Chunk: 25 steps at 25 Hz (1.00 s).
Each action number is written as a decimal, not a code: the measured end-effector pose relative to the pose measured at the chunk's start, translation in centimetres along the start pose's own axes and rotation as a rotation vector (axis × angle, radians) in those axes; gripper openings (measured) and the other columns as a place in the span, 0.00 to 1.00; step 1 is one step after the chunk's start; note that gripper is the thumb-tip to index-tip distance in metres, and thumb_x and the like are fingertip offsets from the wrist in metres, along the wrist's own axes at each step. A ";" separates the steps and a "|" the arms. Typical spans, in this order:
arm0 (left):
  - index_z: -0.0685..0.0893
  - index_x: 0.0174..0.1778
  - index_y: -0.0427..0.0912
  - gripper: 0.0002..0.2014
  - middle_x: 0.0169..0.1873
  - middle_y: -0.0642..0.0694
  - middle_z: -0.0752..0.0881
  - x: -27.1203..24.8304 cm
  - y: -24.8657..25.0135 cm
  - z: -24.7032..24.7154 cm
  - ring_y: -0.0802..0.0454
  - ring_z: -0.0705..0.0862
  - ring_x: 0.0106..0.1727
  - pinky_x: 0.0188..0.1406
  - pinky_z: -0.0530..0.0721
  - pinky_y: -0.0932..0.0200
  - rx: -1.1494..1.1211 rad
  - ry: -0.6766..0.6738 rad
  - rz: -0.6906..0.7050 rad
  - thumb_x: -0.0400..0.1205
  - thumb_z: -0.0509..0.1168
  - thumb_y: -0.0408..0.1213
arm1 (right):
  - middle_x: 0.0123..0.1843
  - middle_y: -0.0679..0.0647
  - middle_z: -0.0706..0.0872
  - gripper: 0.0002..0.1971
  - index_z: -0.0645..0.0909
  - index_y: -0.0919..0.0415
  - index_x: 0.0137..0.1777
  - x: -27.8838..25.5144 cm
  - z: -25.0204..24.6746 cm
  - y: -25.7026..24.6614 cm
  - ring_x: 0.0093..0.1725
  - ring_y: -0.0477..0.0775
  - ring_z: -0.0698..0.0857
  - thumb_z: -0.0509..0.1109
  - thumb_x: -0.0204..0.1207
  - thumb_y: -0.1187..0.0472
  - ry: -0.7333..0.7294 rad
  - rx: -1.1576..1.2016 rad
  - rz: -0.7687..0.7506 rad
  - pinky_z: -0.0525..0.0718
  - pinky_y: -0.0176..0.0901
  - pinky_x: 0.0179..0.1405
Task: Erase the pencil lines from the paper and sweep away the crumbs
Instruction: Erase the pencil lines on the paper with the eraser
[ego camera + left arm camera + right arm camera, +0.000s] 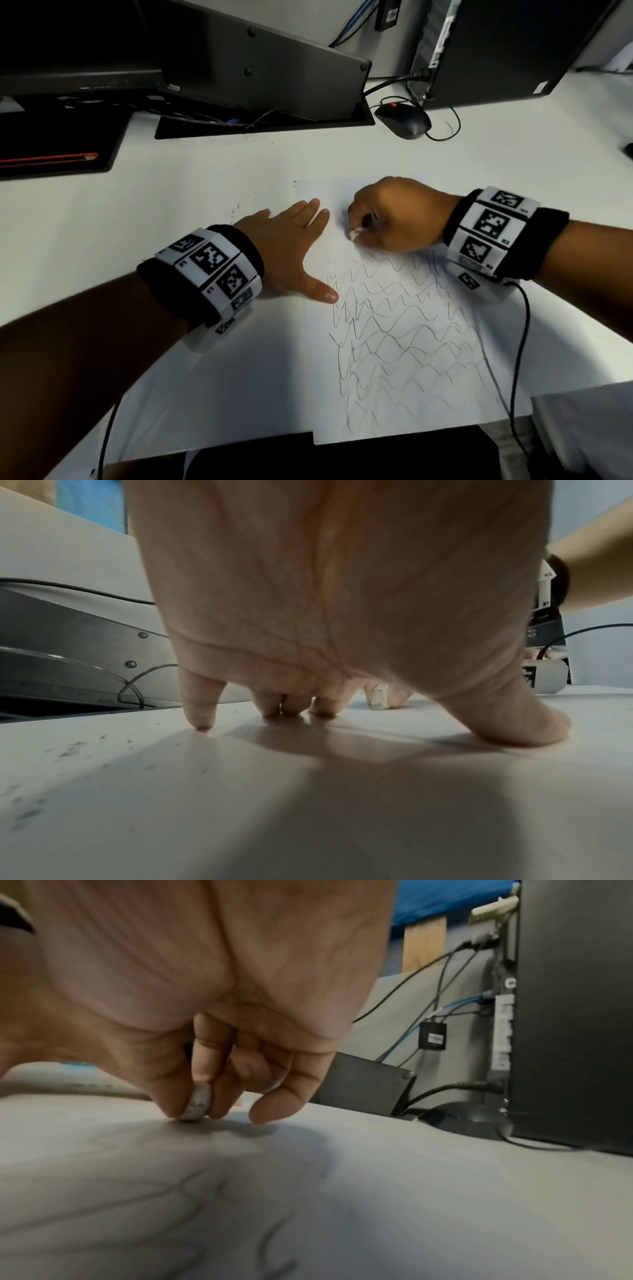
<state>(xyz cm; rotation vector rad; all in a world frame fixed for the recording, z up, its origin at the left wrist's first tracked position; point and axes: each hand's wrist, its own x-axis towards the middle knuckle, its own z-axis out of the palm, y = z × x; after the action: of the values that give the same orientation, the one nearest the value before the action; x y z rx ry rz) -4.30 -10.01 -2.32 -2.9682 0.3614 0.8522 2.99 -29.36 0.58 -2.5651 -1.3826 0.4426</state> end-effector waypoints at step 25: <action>0.39 0.88 0.46 0.65 0.88 0.45 0.40 0.8 2.6 -0.6 0.50 0.43 0.88 0.85 0.58 0.45 -0.029 0.104 0.086 0.66 0.60 0.80 | 0.39 0.39 0.79 0.05 0.89 0.53 0.46 0.4 1.0 1.5 0.37 0.39 0.78 0.75 0.71 0.61 0.099 0.077 0.024 0.77 0.38 0.40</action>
<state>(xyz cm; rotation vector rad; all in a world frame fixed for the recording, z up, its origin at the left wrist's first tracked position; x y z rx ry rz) -3.89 -12.79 -2.13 -3.0517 0.4881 0.7181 3.97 -29.83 -0.87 -2.5079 -1.2777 0.3596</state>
